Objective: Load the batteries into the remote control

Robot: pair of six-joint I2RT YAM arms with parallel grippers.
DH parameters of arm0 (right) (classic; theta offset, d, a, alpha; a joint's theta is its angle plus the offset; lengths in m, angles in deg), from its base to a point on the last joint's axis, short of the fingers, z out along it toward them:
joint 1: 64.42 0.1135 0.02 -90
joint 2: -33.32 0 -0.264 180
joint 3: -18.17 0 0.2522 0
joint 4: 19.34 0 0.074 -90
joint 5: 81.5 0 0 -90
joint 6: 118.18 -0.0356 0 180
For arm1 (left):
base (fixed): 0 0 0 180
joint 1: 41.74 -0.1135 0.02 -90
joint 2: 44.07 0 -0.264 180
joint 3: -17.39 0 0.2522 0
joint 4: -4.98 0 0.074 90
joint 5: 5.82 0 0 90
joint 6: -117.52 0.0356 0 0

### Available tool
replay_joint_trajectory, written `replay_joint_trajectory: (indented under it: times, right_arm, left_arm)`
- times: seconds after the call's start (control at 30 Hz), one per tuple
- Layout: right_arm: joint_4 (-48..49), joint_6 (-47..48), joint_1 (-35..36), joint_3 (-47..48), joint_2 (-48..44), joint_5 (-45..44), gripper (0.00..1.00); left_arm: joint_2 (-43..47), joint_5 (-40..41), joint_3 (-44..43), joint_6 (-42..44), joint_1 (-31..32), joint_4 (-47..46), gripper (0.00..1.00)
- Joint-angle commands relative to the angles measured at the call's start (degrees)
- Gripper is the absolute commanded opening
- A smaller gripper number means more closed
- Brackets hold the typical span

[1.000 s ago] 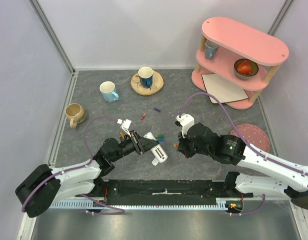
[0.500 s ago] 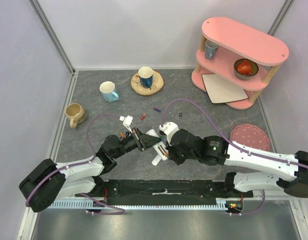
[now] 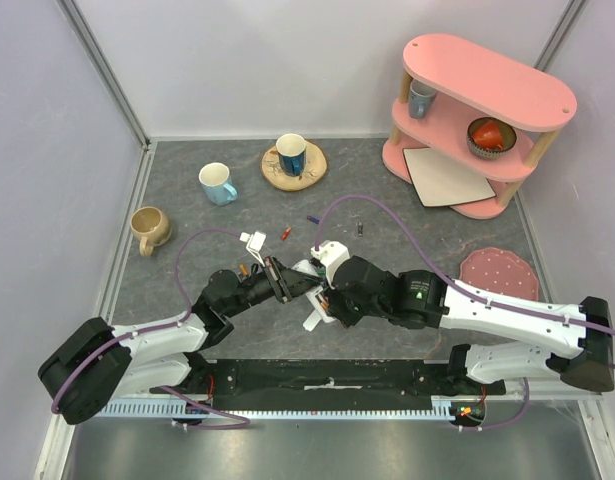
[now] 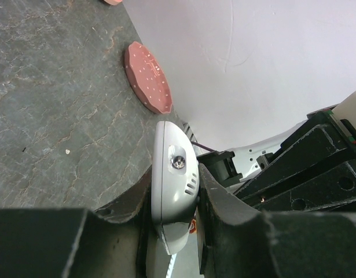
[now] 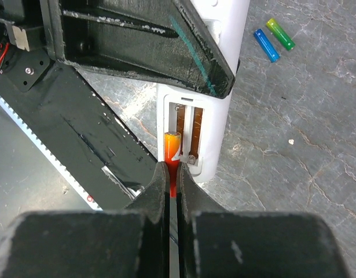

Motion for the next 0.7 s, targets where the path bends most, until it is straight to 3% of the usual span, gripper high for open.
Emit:
replay_joint_trajectory:
  times: [0.0, 0.67]
  right_arm:
    - [3.0, -0.6, 0.3, 2.4, 0.9, -1.2, 0.0]
    - [6.5, -1.9, 0.3, 2.2, 3.8, -4.4, 0.0]
  left_arm:
    - [-0.2, -1.7, 0.1, -2.2, -0.2, -5.6, 0.02]
    - [-0.6, -3.5, 1.6, -3.8, -0.1, -9.2, 0.02]
